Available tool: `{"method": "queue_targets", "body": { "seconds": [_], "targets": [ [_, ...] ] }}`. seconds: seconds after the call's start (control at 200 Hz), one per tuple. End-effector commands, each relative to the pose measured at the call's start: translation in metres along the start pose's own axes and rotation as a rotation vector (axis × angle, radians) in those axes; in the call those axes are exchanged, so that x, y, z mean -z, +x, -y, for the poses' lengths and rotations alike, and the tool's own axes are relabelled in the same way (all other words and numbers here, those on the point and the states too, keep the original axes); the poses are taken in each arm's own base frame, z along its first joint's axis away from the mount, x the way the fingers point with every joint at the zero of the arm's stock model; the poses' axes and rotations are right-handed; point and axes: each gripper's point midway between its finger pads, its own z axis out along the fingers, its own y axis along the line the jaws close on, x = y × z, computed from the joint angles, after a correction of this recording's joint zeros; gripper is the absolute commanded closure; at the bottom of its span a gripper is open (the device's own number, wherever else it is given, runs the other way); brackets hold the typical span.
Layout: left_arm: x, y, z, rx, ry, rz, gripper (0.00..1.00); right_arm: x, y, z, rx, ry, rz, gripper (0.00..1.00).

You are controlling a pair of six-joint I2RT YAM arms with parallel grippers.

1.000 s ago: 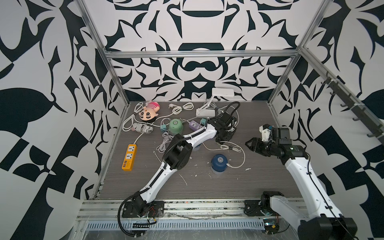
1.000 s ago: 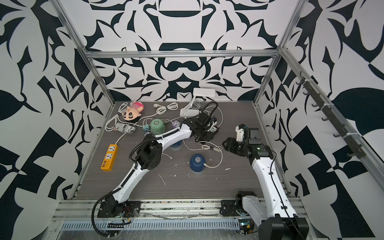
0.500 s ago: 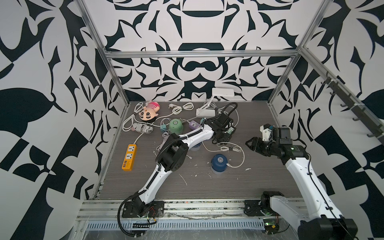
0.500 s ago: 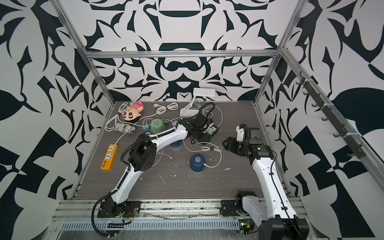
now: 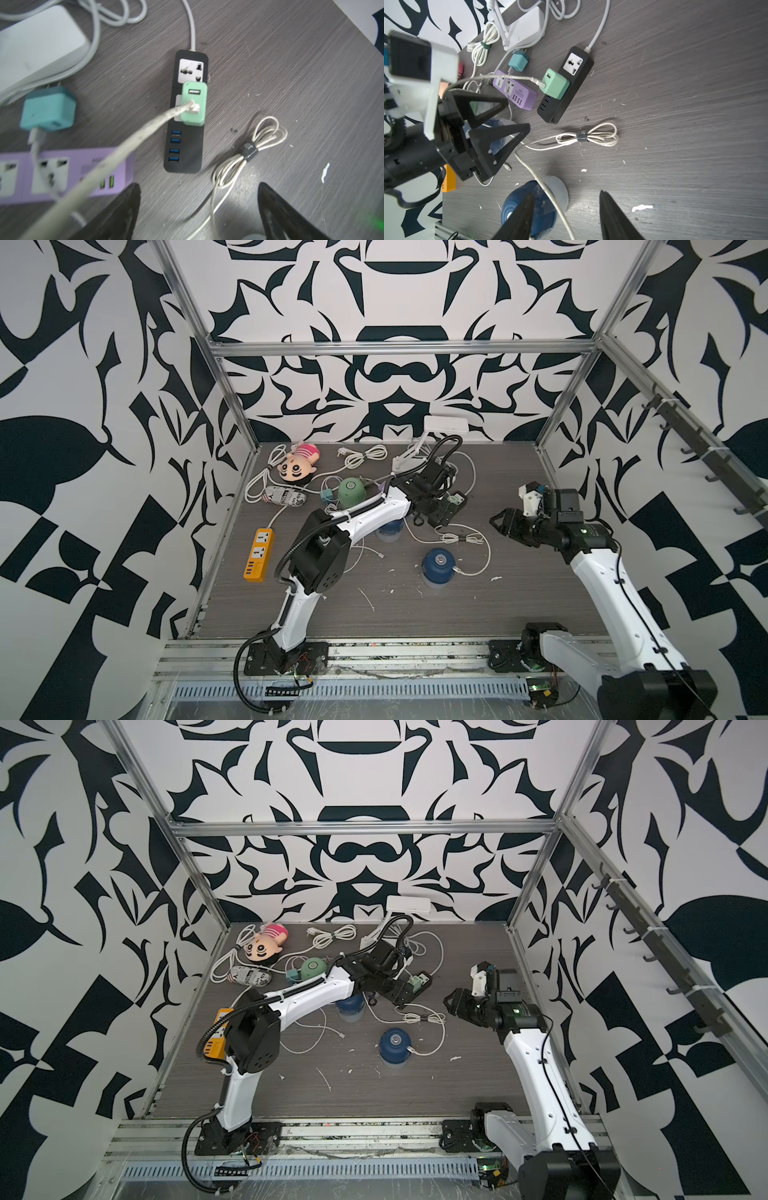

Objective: Charge the cordless meat grinders
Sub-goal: Insert the plug into the socket.

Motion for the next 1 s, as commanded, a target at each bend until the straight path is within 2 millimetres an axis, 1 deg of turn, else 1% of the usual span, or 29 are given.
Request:
{"method": "queue_targets", "body": {
  "seconds": [0.0,0.095,0.16,0.2,0.27,0.4,0.445,0.67,0.86,0.995],
  "targets": [
    [0.042,-0.016,-0.011,0.080,-0.034,0.094,0.09,0.000,-0.018,-0.024,0.061,0.001,0.044,0.49],
    [0.065,-0.016,-0.012,0.098,-0.035,0.127,0.06,-0.014,-0.017,-0.041,0.110,0.008,0.015,0.52],
    [0.073,-0.013,-0.012,0.096,-0.025,0.122,0.00,-0.024,-0.018,-0.053,0.133,0.002,0.005,0.52],
    [0.076,-0.011,-0.012,0.092,-0.023,0.110,0.00,-0.031,-0.017,-0.059,0.141,-0.003,-0.006,0.52],
    [0.075,-0.003,-0.013,0.079,-0.023,0.078,0.01,-0.040,-0.017,-0.072,0.161,-0.011,-0.020,0.52],
    [0.062,0.014,-0.027,0.109,-0.052,0.004,0.01,-0.052,-0.014,-0.086,0.184,-0.019,-0.040,0.50],
    [0.059,0.018,-0.030,0.123,-0.051,-0.005,0.01,-0.054,-0.014,-0.088,0.182,-0.021,-0.042,0.50],
    [0.049,0.029,-0.026,0.155,-0.018,-0.045,0.00,-0.060,-0.010,-0.086,0.179,-0.012,-0.054,0.49],
    [0.034,0.047,-0.017,0.190,0.036,-0.136,0.01,-0.058,-0.011,-0.083,0.182,0.000,-0.043,0.48],
    [0.033,0.057,-0.014,0.208,0.055,-0.174,0.00,-0.056,-0.012,-0.082,0.189,0.009,-0.035,0.47]
  ]
}}
